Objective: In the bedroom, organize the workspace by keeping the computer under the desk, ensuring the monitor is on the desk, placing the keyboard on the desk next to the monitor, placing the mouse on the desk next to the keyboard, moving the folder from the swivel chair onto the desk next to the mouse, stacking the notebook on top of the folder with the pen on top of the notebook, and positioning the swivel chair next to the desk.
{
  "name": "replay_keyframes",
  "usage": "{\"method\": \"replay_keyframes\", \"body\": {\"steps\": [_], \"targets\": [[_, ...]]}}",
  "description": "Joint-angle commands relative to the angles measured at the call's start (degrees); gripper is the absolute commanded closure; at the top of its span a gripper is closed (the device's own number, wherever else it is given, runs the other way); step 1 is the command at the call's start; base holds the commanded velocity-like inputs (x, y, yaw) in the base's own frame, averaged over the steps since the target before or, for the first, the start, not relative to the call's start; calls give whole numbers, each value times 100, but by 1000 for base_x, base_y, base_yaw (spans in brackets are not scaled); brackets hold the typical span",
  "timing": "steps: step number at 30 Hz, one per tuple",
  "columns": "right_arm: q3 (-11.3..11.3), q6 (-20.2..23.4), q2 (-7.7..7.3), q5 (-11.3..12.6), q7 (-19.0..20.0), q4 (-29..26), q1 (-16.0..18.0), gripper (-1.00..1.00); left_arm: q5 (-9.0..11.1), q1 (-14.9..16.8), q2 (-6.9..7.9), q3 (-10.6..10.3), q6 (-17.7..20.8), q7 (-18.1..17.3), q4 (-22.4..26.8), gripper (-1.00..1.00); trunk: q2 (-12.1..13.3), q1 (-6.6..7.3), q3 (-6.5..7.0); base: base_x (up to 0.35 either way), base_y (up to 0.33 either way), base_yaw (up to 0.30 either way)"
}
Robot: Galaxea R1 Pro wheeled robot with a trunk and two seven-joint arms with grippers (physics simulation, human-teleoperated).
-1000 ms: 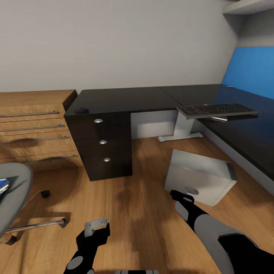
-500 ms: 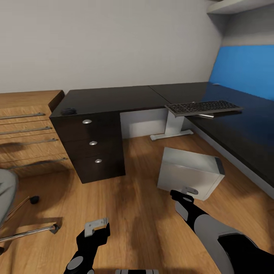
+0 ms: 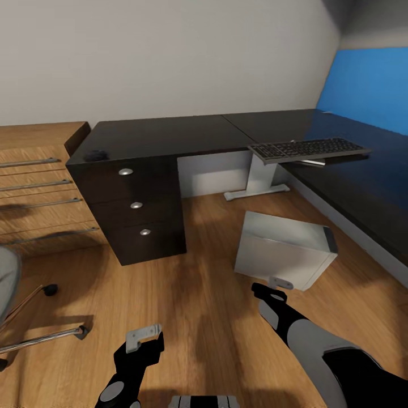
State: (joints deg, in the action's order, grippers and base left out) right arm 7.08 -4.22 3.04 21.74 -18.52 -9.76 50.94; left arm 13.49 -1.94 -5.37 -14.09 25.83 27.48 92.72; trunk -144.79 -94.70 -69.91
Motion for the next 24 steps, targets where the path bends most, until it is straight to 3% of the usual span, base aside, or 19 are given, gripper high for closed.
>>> {"method": "replay_keyframes", "body": {"steps": [1, 9, 15, 24], "targets": [[51, -26, 3, 40, -22, 17, 3, -100, 57, 1, 1, -6, 10, 47, 9, -100, -2, 1, -4, 0, 0, 0], [44, -20, 35, -220, -28, 47, 3, -100, 51, 1, 5, -14, 3, 48, 9, -100, -2, 1, -4, 0, 0, 0], [41, -21, 38, -257, -29, 51, 3, -100, 49, 1, 15, -15, -5, 50, 9, -100, -2, 1, -4, 28, 0, 0], [40, -26, 39, -269, -29, 53, 3, -100, 49, 1, 18, -28, -12, 52, 9, -100, -2, 1, -4, 229, 0, 0]]}}
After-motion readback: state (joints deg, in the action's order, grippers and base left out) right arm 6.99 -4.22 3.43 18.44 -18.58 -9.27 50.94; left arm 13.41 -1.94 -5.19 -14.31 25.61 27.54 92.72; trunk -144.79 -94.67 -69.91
